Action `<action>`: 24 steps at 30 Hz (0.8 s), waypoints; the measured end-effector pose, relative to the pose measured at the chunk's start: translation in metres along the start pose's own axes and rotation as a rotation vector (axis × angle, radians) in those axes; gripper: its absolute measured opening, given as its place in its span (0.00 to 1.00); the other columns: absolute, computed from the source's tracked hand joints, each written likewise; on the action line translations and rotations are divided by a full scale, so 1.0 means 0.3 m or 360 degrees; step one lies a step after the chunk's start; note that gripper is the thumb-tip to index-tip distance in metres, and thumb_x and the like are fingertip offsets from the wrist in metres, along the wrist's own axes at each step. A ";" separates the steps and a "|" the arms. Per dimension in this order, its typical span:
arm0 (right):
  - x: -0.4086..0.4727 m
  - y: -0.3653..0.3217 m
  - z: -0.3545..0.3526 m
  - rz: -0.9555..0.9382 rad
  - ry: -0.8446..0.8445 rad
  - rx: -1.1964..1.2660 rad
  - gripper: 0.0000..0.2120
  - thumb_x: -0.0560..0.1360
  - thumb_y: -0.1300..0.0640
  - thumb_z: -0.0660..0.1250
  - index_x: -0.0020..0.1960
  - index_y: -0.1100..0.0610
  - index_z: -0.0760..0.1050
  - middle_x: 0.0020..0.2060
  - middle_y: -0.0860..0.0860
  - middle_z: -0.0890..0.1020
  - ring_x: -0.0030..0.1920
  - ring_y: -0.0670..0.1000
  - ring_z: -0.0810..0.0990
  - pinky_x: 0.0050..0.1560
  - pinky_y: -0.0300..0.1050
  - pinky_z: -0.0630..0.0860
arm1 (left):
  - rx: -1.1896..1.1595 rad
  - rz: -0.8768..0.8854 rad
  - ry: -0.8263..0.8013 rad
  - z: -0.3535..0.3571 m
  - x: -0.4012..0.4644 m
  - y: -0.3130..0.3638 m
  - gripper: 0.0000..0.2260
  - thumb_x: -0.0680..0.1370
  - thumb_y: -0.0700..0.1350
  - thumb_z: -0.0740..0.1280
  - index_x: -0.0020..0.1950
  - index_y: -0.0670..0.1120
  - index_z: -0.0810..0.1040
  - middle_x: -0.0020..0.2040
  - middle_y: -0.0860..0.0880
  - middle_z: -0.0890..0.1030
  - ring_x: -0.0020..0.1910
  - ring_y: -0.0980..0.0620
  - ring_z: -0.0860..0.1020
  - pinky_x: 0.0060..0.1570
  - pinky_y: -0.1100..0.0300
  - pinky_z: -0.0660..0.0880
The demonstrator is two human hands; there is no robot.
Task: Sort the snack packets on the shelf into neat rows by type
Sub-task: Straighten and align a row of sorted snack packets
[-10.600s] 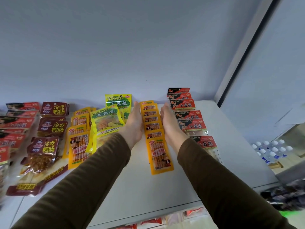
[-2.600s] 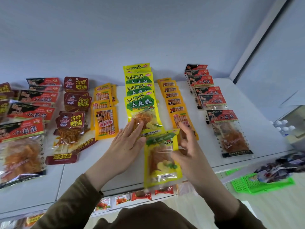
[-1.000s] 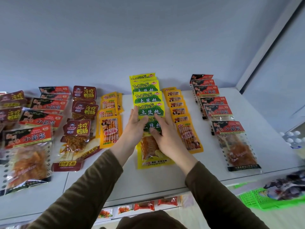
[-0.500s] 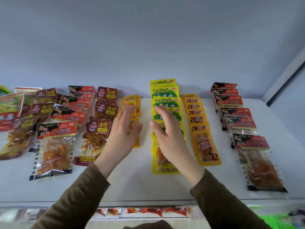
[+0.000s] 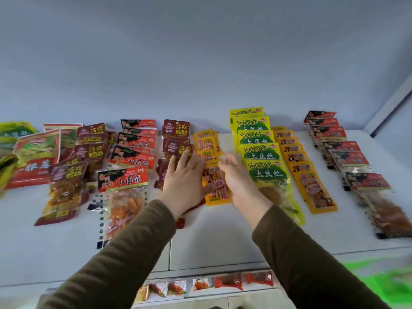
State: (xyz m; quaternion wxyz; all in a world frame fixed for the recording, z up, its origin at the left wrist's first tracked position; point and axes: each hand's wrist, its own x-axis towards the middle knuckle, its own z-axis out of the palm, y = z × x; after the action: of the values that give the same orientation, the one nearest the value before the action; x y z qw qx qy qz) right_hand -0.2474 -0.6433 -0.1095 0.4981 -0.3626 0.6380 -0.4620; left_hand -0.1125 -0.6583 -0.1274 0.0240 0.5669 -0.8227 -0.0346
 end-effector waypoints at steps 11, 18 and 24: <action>0.026 -0.001 0.000 -0.0017 0.0148 -0.0214 0.26 0.83 0.67 0.58 0.79 0.54 0.62 0.73 0.55 0.71 0.62 0.50 0.71 0.56 0.44 0.70 | -0.0107 0.0098 -0.0122 -0.008 -0.004 -0.030 0.45 0.75 0.74 0.59 0.84 0.50 0.52 0.84 0.49 0.52 0.83 0.45 0.45 0.79 0.36 0.42; 0.046 0.037 -0.018 -0.0264 0.0064 -0.0616 0.31 0.80 0.69 0.62 0.77 0.46 0.63 0.60 0.47 0.78 0.55 0.47 0.79 0.43 0.39 0.76 | 0.0007 0.0089 -0.0090 -0.027 -0.065 -0.071 0.45 0.75 0.75 0.55 0.84 0.55 0.41 0.84 0.49 0.42 0.82 0.45 0.39 0.79 0.39 0.40; 0.069 0.018 0.001 -0.0292 0.0066 -0.0273 0.27 0.81 0.71 0.61 0.74 0.50 0.67 0.52 0.42 0.77 0.48 0.39 0.79 0.39 0.34 0.74 | 0.0108 0.0034 -0.0298 -0.040 -0.075 -0.126 0.44 0.77 0.72 0.58 0.84 0.54 0.41 0.84 0.48 0.41 0.82 0.45 0.39 0.79 0.38 0.41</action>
State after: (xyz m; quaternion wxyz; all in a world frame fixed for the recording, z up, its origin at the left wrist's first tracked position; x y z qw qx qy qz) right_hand -0.2521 -0.6609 -0.1209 0.4075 -0.4510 0.6495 -0.4568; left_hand -0.0684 -0.6512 -0.1187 -0.0717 0.5529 -0.8280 -0.0594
